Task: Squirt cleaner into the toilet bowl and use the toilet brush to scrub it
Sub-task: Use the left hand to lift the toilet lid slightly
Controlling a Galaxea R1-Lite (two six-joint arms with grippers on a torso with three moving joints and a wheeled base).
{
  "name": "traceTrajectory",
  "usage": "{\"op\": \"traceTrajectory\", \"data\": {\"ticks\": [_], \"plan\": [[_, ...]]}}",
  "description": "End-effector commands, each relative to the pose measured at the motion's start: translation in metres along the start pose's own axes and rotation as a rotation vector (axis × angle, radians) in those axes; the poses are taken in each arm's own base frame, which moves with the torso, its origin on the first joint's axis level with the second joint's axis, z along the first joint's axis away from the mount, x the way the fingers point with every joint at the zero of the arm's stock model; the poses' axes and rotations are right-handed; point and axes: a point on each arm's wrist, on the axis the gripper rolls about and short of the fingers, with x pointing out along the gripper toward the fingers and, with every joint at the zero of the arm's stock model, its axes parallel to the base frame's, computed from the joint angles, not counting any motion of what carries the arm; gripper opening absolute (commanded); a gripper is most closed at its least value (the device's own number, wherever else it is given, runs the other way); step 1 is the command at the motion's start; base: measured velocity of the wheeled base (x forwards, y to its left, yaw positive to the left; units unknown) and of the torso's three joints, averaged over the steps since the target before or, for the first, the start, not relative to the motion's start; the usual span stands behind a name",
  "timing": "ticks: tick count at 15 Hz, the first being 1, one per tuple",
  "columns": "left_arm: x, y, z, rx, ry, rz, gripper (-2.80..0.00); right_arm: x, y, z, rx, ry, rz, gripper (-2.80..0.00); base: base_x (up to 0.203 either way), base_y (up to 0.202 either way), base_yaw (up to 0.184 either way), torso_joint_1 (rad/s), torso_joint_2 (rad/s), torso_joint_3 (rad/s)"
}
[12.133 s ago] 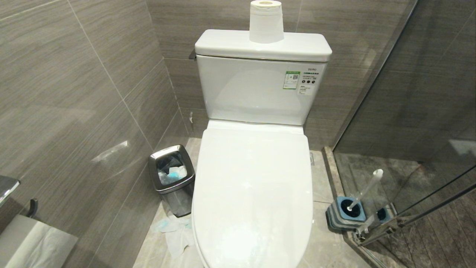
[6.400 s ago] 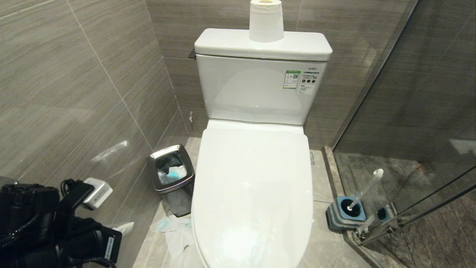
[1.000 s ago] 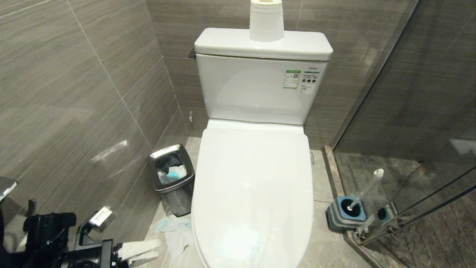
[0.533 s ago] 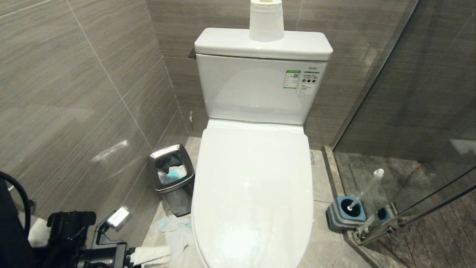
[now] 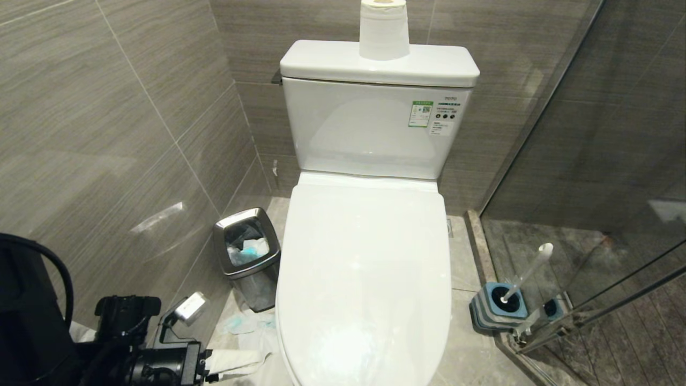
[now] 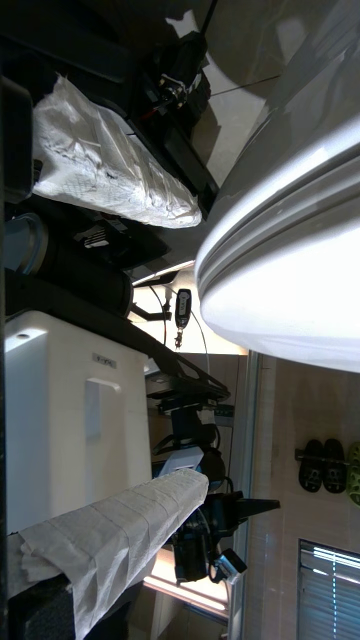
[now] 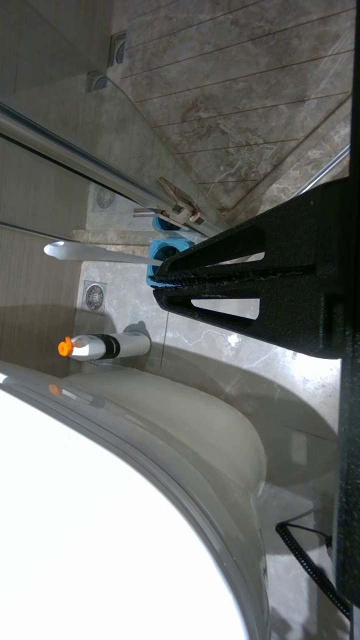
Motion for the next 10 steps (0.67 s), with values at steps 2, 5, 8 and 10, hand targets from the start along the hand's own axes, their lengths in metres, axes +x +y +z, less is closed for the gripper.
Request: {"op": "traceTrajectory", "data": {"ticks": [2,5,8,10], "plan": [[0.006,0.010,0.014,0.013,0.000,-0.008,0.00,0.000,0.000,0.000,0.000,0.002,0.000,-2.80,0.000,0.000,0.000,0.000,0.00,0.000],[0.012,0.015,0.015,0.005,0.019,-0.012,0.00,0.000,0.000,0.000,0.000,0.001,0.000,-2.80,0.000,0.000,0.000,0.000,0.00,0.000],[0.017,0.018,0.019,0.015,0.025,-0.013,0.00,0.000,0.000,0.000,-0.001,0.002,0.000,-2.80,0.000,0.000,0.000,0.000,0.00,0.000],[0.018,0.019,0.020,0.018,0.027,-0.012,0.00,0.000,0.000,0.000,0.000,0.001,0.000,-2.80,0.000,0.000,0.000,0.000,0.00,0.000]]}}
